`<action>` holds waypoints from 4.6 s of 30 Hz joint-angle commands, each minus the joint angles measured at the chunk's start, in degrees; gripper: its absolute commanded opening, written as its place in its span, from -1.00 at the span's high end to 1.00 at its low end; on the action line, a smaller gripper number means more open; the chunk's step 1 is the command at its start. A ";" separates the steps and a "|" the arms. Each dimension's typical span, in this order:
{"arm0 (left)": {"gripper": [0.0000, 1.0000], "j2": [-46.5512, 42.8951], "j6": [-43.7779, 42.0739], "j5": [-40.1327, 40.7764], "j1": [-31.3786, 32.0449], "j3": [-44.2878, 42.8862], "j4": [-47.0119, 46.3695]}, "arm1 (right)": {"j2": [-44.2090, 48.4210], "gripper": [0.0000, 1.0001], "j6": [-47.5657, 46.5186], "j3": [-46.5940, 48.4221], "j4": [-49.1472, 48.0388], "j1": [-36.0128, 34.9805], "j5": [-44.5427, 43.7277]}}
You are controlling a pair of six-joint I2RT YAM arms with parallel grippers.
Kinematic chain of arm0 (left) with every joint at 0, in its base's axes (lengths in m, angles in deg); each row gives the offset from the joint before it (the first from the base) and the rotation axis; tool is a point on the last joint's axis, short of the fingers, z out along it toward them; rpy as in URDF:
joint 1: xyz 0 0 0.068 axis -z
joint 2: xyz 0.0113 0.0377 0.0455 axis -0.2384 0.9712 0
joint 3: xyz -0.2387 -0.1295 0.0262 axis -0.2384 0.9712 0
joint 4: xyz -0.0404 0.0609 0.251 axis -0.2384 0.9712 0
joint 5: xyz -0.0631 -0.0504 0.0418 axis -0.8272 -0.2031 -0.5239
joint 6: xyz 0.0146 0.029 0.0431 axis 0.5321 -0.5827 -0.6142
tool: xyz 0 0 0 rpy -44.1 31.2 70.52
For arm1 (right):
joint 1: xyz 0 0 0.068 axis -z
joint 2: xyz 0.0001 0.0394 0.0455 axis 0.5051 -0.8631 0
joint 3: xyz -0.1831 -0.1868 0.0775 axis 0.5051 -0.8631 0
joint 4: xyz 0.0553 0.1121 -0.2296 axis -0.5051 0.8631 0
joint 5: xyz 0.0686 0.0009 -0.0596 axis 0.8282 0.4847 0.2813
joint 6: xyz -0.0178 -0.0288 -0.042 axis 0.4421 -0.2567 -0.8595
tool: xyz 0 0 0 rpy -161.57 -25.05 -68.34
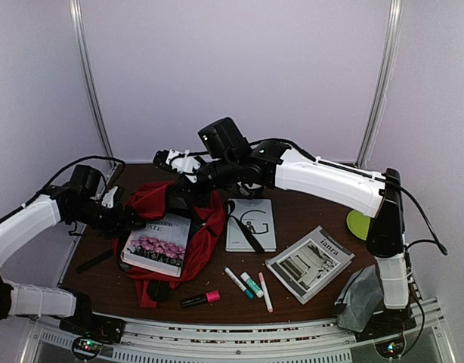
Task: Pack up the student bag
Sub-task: Place the book in the largest pocket of the bag, then move the book to the largest pocket of the bag, then place the largest pocket of the student bag.
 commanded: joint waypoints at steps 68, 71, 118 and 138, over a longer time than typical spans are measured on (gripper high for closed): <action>1.00 1.45 14.68 36.04 27.48 21.66 -54.59 | 0.13 1.00 3.85 2.62 -1.62 0.96 2.80; 1.00 -3.99 16.71 36.20 27.62 24.38 -50.95 | -0.68 1.00 3.26 3.50 -1.91 1.02 3.46; 1.00 -0.72 8.20 41.84 46.92 29.21 -65.18 | 2.39 1.00 -1.00 -0.13 1.65 2.02 10.56; -0.47 -13.25 -21.92 38.98 50.47 10.96 -23.10 | 18.96 0.36 2.97 -27.64 6.07 10.47 7.48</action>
